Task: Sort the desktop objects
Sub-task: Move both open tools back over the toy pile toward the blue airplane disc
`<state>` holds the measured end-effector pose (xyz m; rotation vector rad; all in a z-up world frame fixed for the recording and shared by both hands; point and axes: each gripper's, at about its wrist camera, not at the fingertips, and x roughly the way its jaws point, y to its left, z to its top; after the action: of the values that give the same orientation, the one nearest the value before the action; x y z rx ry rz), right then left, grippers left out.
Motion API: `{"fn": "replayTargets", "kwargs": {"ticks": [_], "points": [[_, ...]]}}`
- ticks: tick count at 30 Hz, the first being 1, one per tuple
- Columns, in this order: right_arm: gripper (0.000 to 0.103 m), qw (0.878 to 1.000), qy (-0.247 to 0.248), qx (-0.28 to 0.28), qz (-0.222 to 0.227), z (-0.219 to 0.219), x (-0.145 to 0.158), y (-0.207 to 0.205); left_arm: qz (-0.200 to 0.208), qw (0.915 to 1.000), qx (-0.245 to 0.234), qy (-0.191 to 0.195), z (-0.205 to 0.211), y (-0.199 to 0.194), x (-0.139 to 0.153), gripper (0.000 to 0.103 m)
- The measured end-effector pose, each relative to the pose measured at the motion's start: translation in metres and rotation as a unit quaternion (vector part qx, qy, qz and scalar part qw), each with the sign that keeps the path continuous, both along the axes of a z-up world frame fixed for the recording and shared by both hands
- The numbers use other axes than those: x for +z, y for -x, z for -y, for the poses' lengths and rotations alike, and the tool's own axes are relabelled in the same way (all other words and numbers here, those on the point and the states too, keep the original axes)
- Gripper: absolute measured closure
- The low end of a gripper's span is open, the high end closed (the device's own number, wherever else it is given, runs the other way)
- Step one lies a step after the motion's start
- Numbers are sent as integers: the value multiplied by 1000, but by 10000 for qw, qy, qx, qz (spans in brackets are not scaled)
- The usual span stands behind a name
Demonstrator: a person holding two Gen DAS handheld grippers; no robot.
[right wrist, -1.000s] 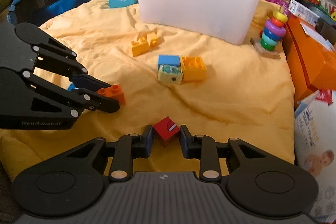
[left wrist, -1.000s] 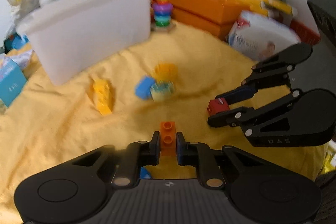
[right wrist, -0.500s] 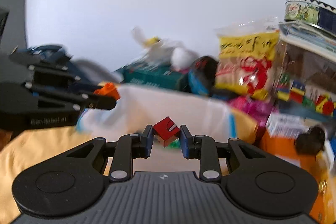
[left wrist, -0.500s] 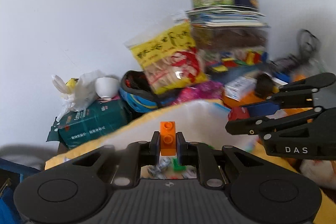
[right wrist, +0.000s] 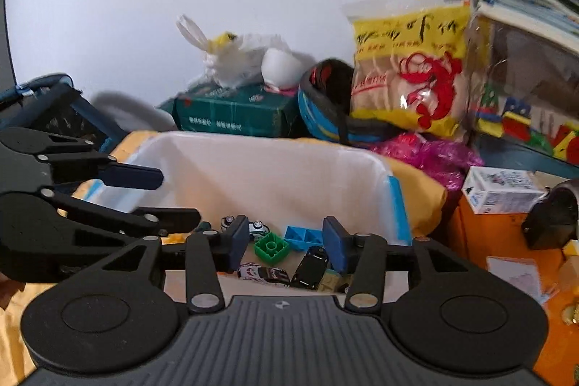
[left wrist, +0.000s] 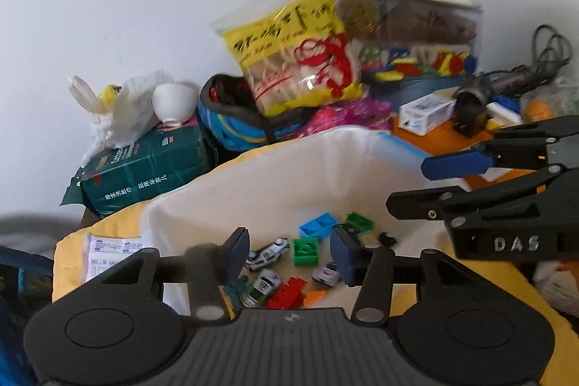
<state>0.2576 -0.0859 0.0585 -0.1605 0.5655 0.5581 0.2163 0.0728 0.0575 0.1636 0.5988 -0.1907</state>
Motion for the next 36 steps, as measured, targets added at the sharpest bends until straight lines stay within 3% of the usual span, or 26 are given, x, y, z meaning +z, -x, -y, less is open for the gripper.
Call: {"fn": "replayTargets", "kwargs": {"ticks": [3,5,12,16,18,21,26,31,33,36], "points": [[42,9995,-113,187,214,15,7,23,59,10000,-49,55,0,34,3,40],[36,9991,-72,305,301,23,7,40,-12,9999,-111,63,1,60,-4,40],[39,9966,271,746,-199,38,-41,90,-781,9968,-74,157,10,147,-63,40],[49,9916,644,954,-593,38,-78,115,-1386,9903,63,106,11,177,-101,42],[57,9879,845,1078,-733,36,-93,126,-1569,9871,86,293,9,187,-113,43],[58,9852,743,1168,-1014,32,-107,133,-1722,9842,108,384,10,191,-124,43],[56,9866,635,830,-1254,19,-122,123,-1639,9856,163,395,12,189,-129,45],[56,9885,716,832,-1039,5,-130,117,-1564,9865,98,475,14,192,-132,60],[67,9881,712,868,-1050,5,-130,117,-1518,9878,57,344,17,192,-133,61],[68,9870,846,950,-977,5,-126,124,-1484,9886,-83,251,20,193,-133,61]]}}
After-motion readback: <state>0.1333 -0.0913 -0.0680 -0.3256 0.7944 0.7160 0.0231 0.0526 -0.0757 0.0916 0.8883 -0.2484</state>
